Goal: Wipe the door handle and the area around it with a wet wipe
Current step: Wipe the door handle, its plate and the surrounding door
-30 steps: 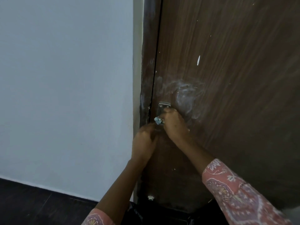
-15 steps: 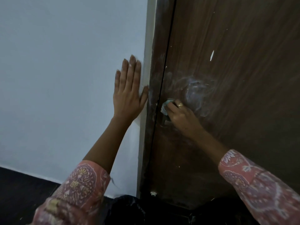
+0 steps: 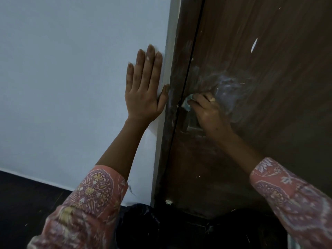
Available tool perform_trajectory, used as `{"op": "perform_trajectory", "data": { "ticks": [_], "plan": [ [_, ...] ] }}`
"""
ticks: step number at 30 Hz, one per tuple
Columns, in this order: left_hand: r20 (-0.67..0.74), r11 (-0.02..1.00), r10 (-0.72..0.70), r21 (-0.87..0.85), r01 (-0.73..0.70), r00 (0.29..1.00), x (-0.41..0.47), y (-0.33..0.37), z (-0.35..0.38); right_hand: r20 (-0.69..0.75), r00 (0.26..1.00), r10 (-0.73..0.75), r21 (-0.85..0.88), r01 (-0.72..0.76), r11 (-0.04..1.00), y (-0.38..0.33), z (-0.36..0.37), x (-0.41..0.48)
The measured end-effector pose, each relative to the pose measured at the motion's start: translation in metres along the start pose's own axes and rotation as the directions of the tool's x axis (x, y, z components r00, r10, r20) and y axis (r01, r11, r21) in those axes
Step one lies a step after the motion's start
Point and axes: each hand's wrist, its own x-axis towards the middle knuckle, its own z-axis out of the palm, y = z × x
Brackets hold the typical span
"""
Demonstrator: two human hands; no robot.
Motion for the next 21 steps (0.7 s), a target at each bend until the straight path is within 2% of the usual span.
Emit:
{"op": "perform_trajectory", "data": {
  "ticks": [4, 8, 11, 13, 16, 18, 21],
  "plan": [
    [-0.033, 1.000, -0.011, -0.005, 0.011, 0.999, 0.000, 0.000, 0.001, 0.129, 0.968, -0.217, -0.044, 0.224, 0.974, 0.023, -0.015, -0.016],
    [-0.038, 1.000, -0.018, 0.020, 0.019, 0.999, -0.001, 0.000, 0.003, 0.201, 0.946, -0.256, -0.085, 0.277, 0.957, 0.048, -0.031, -0.027],
    [-0.044, 1.000, -0.014, 0.008, 0.014, 0.999, -0.001, 0.001, 0.003, 0.107, 0.980, -0.166, -0.085, 0.176, 0.981, 0.043, -0.024, -0.030],
    [-0.043, 1.000, -0.025, 0.005, 0.025, 0.999, 0.000, 0.001, 0.002, -0.001, 0.999, -0.037, 0.011, 0.037, 0.999, 0.031, -0.018, -0.036],
    [-0.041, 0.999, -0.048, 0.002, 0.048, 0.998, 0.000, 0.003, 0.001, -0.097, 0.980, 0.173, 0.169, -0.155, 0.973, 0.013, -0.013, -0.044],
    [-0.046, 0.998, -0.052, 0.023, 0.053, 0.998, 0.000, 0.003, 0.001, -0.049, 0.977, 0.209, 0.162, -0.199, 0.967, 0.004, -0.010, -0.041],
    [-0.046, 0.998, -0.056, 0.023, 0.057, 0.997, 0.001, 0.003, 0.001, 0.112, 0.987, 0.116, 0.072, -0.125, 0.990, 0.007, -0.004, -0.035]
  ]
}}
